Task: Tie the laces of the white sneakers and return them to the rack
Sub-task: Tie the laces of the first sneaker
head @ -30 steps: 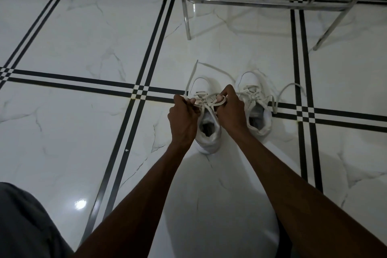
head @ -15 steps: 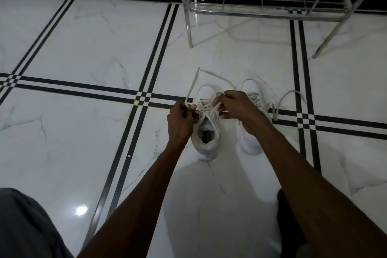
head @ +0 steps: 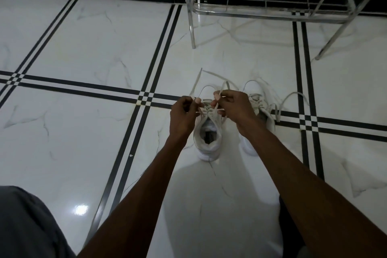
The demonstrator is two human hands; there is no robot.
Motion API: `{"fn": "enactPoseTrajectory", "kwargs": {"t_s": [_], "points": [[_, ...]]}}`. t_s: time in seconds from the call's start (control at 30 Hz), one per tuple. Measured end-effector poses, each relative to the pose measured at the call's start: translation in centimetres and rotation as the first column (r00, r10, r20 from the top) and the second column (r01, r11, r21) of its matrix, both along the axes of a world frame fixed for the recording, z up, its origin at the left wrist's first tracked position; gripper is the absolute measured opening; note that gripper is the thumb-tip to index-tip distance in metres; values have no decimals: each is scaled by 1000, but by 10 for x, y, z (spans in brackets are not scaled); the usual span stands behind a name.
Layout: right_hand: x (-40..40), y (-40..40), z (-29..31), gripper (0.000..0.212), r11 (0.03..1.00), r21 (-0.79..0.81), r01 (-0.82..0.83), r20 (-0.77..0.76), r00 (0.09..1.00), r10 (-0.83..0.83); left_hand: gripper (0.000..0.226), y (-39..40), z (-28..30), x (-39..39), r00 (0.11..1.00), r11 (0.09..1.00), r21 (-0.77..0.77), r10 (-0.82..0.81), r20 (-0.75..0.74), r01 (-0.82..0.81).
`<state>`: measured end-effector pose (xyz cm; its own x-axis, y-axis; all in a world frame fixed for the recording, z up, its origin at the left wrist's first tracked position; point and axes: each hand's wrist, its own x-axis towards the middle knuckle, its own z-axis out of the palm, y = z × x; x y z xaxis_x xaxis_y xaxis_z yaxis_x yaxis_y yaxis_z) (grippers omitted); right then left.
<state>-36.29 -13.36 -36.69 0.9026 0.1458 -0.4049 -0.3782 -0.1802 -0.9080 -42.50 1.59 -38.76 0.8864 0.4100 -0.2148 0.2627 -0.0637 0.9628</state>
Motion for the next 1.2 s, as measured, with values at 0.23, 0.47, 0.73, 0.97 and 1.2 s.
{"fn": "enactPoseTrajectory", "kwargs": {"t_s": [0.23, 0.47, 0.73, 0.97, 1.2], "points": [[5, 11, 15, 13, 849, -372, -377, 187, 865, 466, 25, 9, 41, 23, 967, 976, 133, -192, 168, 171], [7, 3, 34, 32, 828, -262, -495, 167, 822, 544, 27, 16, 50, 33, 919, 930, 95, -366, 147, 355], [13, -3, 30, 32, 840, -321, -437, 206, 834, 512, 62, 20, 42, 31, 854, 861, -6, -505, -125, 508], [24, -18, 33, 10, 755, -567, -330, 325, 752, 573, 60, 17, 22, 32, 905, 918, -74, -398, -152, 391], [15, -1, 28, 7, 843, -533, -71, 475, 799, 368, 54, 11, 17, 26, 947, 958, -103, -280, -156, 266]]}}
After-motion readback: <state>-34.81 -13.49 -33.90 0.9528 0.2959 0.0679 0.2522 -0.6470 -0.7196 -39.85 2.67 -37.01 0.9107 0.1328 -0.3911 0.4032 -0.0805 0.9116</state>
